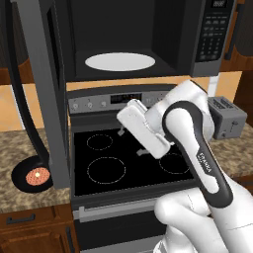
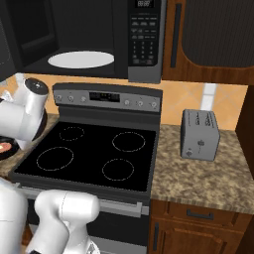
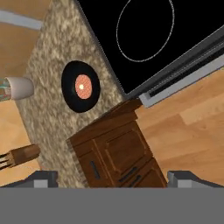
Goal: Open the microwave, place the bowl with waffle inside the microwave, then close the microwave door and turn it on.
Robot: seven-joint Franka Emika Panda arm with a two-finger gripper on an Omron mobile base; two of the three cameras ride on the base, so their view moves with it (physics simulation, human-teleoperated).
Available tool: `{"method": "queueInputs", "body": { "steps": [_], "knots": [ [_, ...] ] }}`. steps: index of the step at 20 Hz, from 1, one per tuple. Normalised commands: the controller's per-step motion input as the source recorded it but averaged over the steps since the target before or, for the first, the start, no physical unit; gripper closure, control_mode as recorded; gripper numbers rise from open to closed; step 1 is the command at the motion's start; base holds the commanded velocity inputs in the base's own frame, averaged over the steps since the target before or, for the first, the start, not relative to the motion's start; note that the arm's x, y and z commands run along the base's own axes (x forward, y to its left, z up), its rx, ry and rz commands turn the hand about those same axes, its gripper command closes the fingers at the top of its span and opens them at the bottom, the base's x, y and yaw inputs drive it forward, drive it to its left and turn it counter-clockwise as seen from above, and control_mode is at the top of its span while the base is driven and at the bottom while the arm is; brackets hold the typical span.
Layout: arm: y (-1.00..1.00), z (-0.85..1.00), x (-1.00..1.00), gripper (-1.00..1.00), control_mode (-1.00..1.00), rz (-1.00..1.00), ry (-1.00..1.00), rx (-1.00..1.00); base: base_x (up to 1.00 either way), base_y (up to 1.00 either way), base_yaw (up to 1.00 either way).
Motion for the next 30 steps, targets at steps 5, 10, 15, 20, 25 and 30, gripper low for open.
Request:
{"method": "queueInputs", "body": {
  "steps": [5, 10, 15, 20, 25, 30],
  "knots": [
    [0.44, -0.68, 0.61, -1.0, -1.0, 0.25, 0.0, -0.08, 0.0, 0.0, 0.0],
    [0.77, -0.56, 0.59, -1.0, -1.0, 0.23, -0.01, -0.01, 0.0, 0.0, 0.0],
    [0.82, -0.49, 0.45, -1.0, -1.0, 0.25, -0.05, -0.03, 0.0, 0.0, 0.0],
    [0.45, -0.44, 0.18, -1.0, -1.0, 0.06, -0.06, -0.19, 0.0, 0.0, 0.0],
    [0.4, -0.36, 0.24, -1.0, -1.0, 0.0, -0.14, -0.16, 0.0, 0.0, 0.0],
    [0.25, -0.52, 0.43, -1.0, -1.0, 0.0, -0.21, -0.06, 0.0, 0.0, 0.0]
  ]
}}
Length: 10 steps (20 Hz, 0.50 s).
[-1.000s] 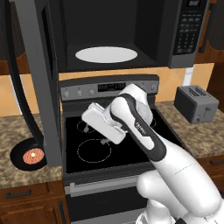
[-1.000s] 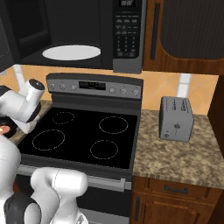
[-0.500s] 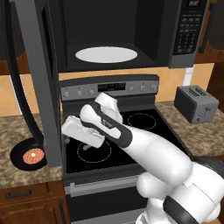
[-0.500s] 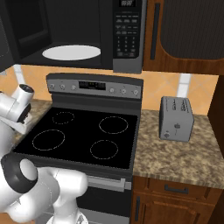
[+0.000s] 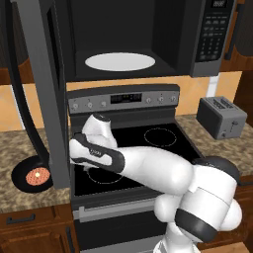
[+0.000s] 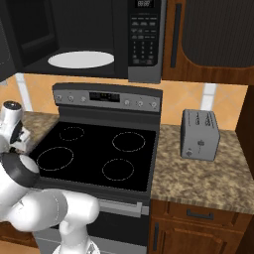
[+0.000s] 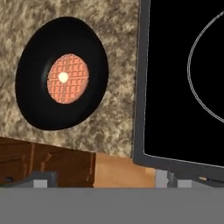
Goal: Open the microwave, place the bowl with waffle inside the microwave, then close the microwave door and turn it on.
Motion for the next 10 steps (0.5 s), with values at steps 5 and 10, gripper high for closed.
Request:
{"method": "queueInputs", "body": {
  "steps": [5, 10],
  "knots": [
    [0.01, -0.36, 0.73, -1.0, -1.0, 0.0, -0.01, 0.0, 0.0, 0.0, 0.0],
    [0.12, -0.06, 0.67, -1.0, -1.0, 0.0, 0.07, 0.0, 0.0, 0.0, 0.0]
  ]
}}
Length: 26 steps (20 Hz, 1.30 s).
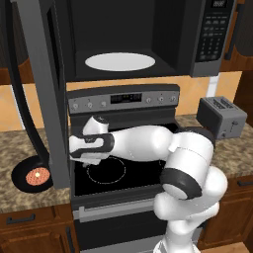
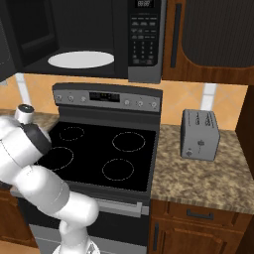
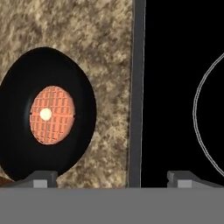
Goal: Open the microwave, place the bowl with waffle inside the microwave, then close the microwave door and turn it on.
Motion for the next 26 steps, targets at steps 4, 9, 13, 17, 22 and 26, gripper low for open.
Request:
{"method": "queueInputs", "body": {
  "steps": [4, 9, 13, 17, 22, 26],
  "knots": [
    [0.36, 0.0, 0.09, -1.0, -1.0, 0.01, 0.04, 0.0, 0.0, 0.0, 0.0],
    [0.4, -0.03, 0.01, -1.0, -1.0, 0.0, 0.01, -0.02, 0.0, 0.0, 0.0],
    [0.3, -0.15, 0.04, -1.0, -1.0, 0.0, 0.0, -0.04, 0.0, 0.0, 0.0],
    [0.3, -0.05, 0.13, -1.0, -1.0, 0.0, 0.01, -0.05, 0.0, 0.0, 0.0],
    [0.19, -0.08, 0.06, -1.0, -1.0, 0.0, 0.06, -0.09, 0.0, 0.0, 0.0],
    [0.1, -0.18, 0.02, -1.0, -1.0, 0.0, 0.09, -0.13, 0.0, 0.0, 0.0]
  ]
}}
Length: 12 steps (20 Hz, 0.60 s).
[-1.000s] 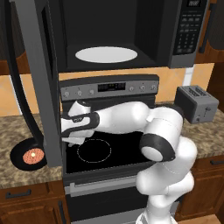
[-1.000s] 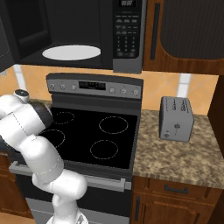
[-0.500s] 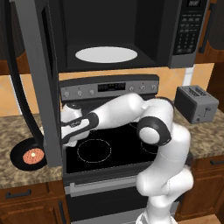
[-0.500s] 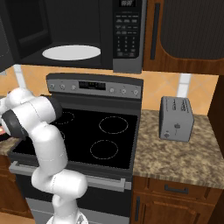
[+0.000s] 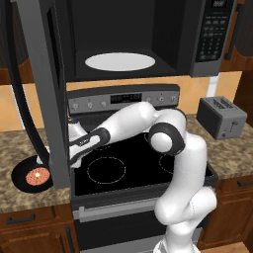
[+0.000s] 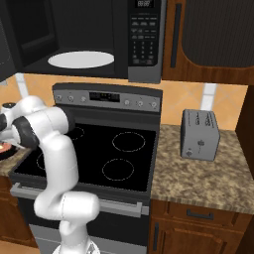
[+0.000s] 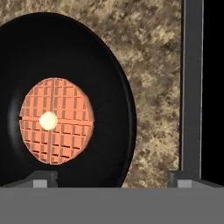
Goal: Open the microwave, place the bowl with waffle inside the microwave, then close the microwave door and turn it on.
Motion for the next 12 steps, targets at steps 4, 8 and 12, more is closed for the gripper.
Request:
{"method": "queueInputs", "body": {
  "steps": [4, 8, 12],
  "knots": [
    [0.0, -0.18, 0.0, -1.0, -1.0, 0.0, 0.08, -0.1, 0.0, 0.0, 0.0],
    [0.0, -0.23, 0.0, -1.0, -1.0, 0.0, 0.07, -0.08, 0.0, 0.0, 0.0],
    [0.0, -0.46, 0.03, -1.0, -1.0, 0.0, 0.01, -0.1, 0.0, 0.0, 0.0]
  ]
}}
